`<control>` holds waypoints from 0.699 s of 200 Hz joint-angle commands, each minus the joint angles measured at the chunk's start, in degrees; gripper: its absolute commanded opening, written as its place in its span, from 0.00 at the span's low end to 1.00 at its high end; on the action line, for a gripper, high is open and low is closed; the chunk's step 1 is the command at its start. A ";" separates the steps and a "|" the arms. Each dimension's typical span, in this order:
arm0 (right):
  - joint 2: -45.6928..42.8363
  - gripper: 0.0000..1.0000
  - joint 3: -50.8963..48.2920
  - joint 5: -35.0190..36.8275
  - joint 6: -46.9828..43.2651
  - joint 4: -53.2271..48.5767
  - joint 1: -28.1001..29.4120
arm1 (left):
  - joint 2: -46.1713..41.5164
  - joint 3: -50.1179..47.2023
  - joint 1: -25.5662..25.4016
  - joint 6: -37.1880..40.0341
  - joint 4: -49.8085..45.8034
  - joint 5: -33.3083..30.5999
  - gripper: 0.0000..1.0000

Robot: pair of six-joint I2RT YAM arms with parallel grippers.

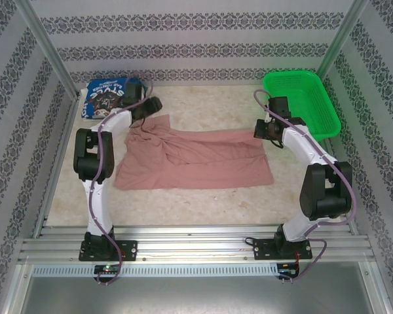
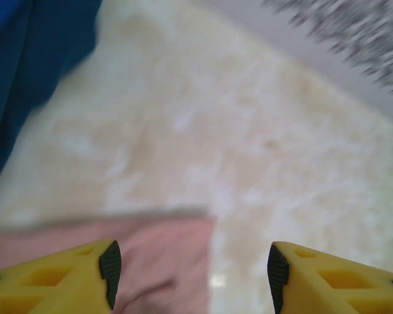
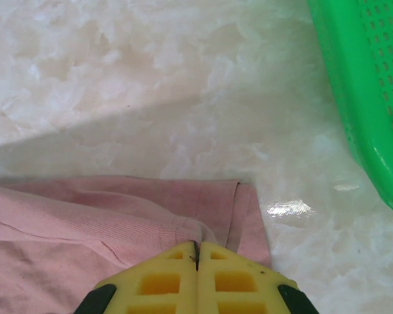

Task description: Fold and stack the t-shirts

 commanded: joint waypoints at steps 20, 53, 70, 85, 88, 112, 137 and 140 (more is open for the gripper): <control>0.87 0.00 -0.39 0.37 -0.57 0.00 -0.14 | 11.80 18.35 -2.47 12.12 -16.72 -3.58 0.61; 1.51 0.00 -0.39 0.20 -0.84 0.06 -0.10 | 20.62 32.37 -5.70 20.15 -26.43 -7.37 0.56; 1.85 0.00 -0.47 -0.18 -0.70 0.35 -0.10 | 23.43 36.70 -6.22 21.60 -29.97 -9.91 0.56; 2.04 0.00 -0.54 -0.44 -0.66 0.51 -0.11 | 23.09 35.76 -6.36 21.93 -29.32 -10.60 0.56; 2.02 0.00 -0.56 -0.51 -0.62 0.52 -0.11 | 22.99 35.54 -6.37 21.93 -29.17 -10.76 0.56; 2.08 0.00 -0.99 -0.88 -0.61 1.17 -0.10 | 23.21 35.27 -6.52 22.36 -29.19 -10.84 0.55; 2.22 0.00 -1.09 -0.72 -0.79 1.23 -0.20 | 23.90 35.24 -6.51 22.71 -30.29 -11.95 0.53; 2.27 0.00 -1.17 -0.68 -0.79 1.26 -0.22 | 23.87 35.26 -6.48 22.72 -30.54 -12.17 0.52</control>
